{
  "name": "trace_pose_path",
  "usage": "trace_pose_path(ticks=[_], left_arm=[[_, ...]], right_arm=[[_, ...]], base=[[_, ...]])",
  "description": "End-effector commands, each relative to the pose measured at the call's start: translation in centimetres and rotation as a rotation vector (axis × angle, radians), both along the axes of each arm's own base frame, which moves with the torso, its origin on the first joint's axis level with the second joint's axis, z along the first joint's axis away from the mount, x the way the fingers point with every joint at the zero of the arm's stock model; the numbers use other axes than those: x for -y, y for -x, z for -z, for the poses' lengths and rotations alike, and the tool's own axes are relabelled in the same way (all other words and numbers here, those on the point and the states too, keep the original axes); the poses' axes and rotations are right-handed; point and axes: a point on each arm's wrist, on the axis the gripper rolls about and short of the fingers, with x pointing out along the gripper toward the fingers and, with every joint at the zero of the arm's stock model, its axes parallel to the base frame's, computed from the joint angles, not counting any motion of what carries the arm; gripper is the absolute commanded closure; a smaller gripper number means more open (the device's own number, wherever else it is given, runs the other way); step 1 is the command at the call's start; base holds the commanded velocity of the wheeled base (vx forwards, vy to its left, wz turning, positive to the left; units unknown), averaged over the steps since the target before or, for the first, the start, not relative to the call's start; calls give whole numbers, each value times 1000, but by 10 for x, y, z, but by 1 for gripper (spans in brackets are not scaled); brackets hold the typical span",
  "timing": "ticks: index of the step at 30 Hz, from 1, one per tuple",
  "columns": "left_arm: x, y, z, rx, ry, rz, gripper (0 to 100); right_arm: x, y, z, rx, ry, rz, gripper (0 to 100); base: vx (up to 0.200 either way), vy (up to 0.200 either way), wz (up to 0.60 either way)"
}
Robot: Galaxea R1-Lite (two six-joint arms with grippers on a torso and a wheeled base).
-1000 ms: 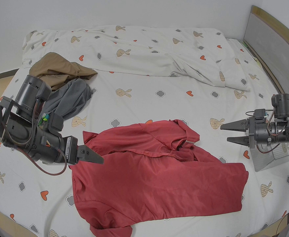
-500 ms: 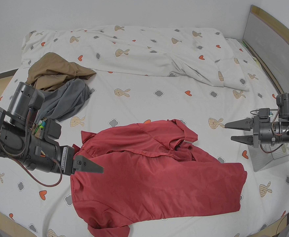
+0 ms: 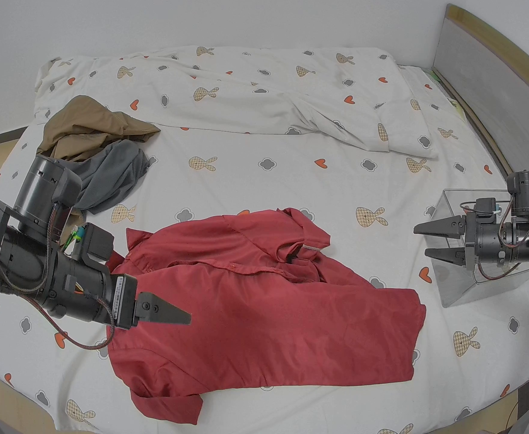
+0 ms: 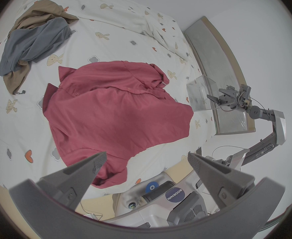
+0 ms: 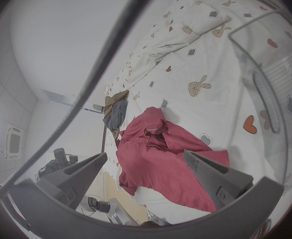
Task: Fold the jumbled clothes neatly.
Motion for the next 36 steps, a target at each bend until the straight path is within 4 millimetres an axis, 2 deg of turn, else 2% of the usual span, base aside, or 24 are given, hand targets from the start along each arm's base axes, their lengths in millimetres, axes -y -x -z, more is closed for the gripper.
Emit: trace_pose_path(ticks=[1, 16, 18, 20, 21, 23, 25, 27, 28, 29, 31, 33, 34, 36], left_arm=[[1, -2, 1, -1, -1, -2, 0], [2, -7, 9, 1, -1, -9, 0], [1, -10, 10, 4, -2, -18, 0], [-10, -27, 18, 11, 1, -82, 0], [-10, -27, 18, 11, 1, -82, 0], [-35, -55, 35, 4, -2, -188, 0], [-59, -72, 46, 19, -8, -236, 0], [-61, -74, 47, 22, -6, -237, 0], [-94, -90, 57, 58, 49, -236, 0], [-114, -94, 62, 70, 102, -229, 0], [-137, -99, 70, 83, 177, -211, 0], [-145, -100, 73, 90, 194, -207, 0], [-159, -104, 82, 96, 192, -221, 0], [-172, -109, 89, 111, 188, -250, 0]], right_arm=[[0, 0, 0, -1, 0, -2, 0], [-1, 0, 1, -1, 1, -4, 0], [-1, 0, 1, -2, 0, -3, 0], [-1, 0, 1, -1, 0, -5, 0], [-1, 0, 1, -1, 0, -5, 0], [-1, 0, 0, -1, 0, -7, 0], [-1, 0, 0, 1, -1, -6, 0], [-1, 1, 0, -1, -1, -6, 0], [-1, 0, 0, 1, -1, -6, 0], [-1, 1, 0, -1, 0, -7, 0], [-1, 1, 0, -1, 0, -7, 0], [-1, 1, 1, -4, -1, -6, 0], [-1, 1, 1, -2, 0, -7, 0], [-2, 0, 1, -5, -2, -9, 0]], base=[[0, 0, 0], [0, 0, 0], [0, 0, 0], [0, 0, 0], [0, 0, 0], [0, 0, 0], [0, 0, 0], [0, 0, 0], [0, 0, 0], [0, 0, 0], [0, 0, 0], [0, 0, 0], [0, 0, 0], [0, 0, 0]])
